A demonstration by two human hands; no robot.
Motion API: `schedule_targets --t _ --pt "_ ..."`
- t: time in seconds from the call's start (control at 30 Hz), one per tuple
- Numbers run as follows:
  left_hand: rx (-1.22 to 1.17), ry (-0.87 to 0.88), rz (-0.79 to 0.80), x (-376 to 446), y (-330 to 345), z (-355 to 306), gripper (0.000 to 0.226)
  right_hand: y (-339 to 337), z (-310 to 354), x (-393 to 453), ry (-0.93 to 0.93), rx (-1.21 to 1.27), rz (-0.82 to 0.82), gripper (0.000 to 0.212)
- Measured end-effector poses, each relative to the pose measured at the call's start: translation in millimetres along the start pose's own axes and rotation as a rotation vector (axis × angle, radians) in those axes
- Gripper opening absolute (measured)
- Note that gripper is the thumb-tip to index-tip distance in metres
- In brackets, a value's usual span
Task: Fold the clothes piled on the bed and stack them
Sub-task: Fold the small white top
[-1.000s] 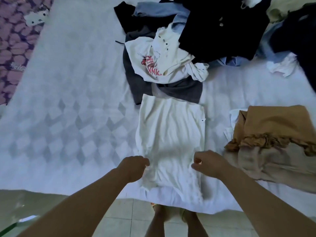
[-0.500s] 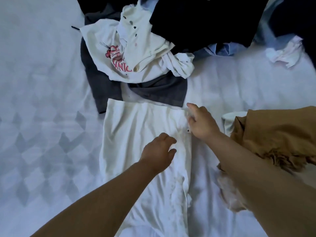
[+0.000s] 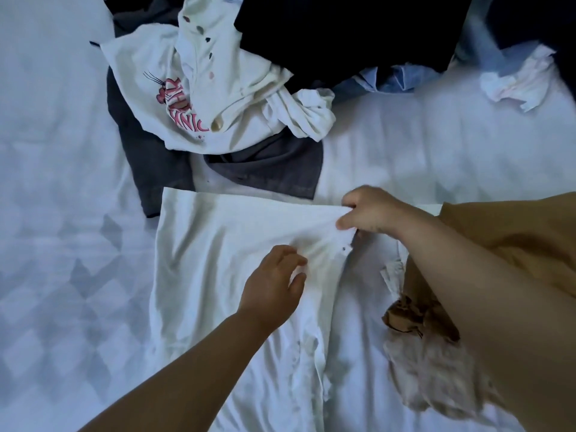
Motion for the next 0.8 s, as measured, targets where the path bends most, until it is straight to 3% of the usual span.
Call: schedule_targets --t 0.1,0.17,0.23,0.3,0.37,0.47,0.53,0.6,0.73,0.8 --pt "0.016 -0.008 -0.041 3 -5 4 0.03 -38 8 7 -0.139 -0.15 -0.409 0.021" --pt "0.041 -0.017 -0.08 6 -9 9 0.031 -45 10 11 -0.183 -0.203 -0.536 0.016" --pt "0.07 -0.024 -0.091 7 -11 15 0.032 -38 6 19 -0.169 -0.261 -0.514 0.012" --pt "0.072 -0.018 -0.069 6 -11 20 0.036 -25 -3 23 -0.078 -0.256 -0.454 0.037" --pt "0.07 -0.004 -0.063 4 -12 24 0.041 -16 -5 10 -0.01 -0.236 -0.529 0.048" --pt "0.06 -0.001 -0.094 -6 -16 30 0.04 12 7 -30 -0.098 -0.134 -0.701 0.029" --pt "0.086 0.042 -0.146 -21 -18 32 0.037 47 14 -54 -0.188 -0.043 -0.644 0.021" --pt "0.118 0.063 -0.18 -40 -20 39 0.034 82 15 -74 -0.216 0.008 -0.524 0.026" --pt "0.138 -0.034 -0.266 -81 -36 83 0.034 121 4 -107 -0.115 -0.115 -0.442 0.046" --pt "0.147 -0.161 -0.344 -101 -50 110 0.04 127 -3 -114 -0.033 -0.146 -0.445 0.044"
Point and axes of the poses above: each hand's wrist, its own x-axis towards the middle knuckle, its own y-axis out of the palm, z = x × y, the point moved 7 cm from there along x, towards the middle knuckle, and after that the axes turned 12 degrees about -y, right-handed, at the moved point
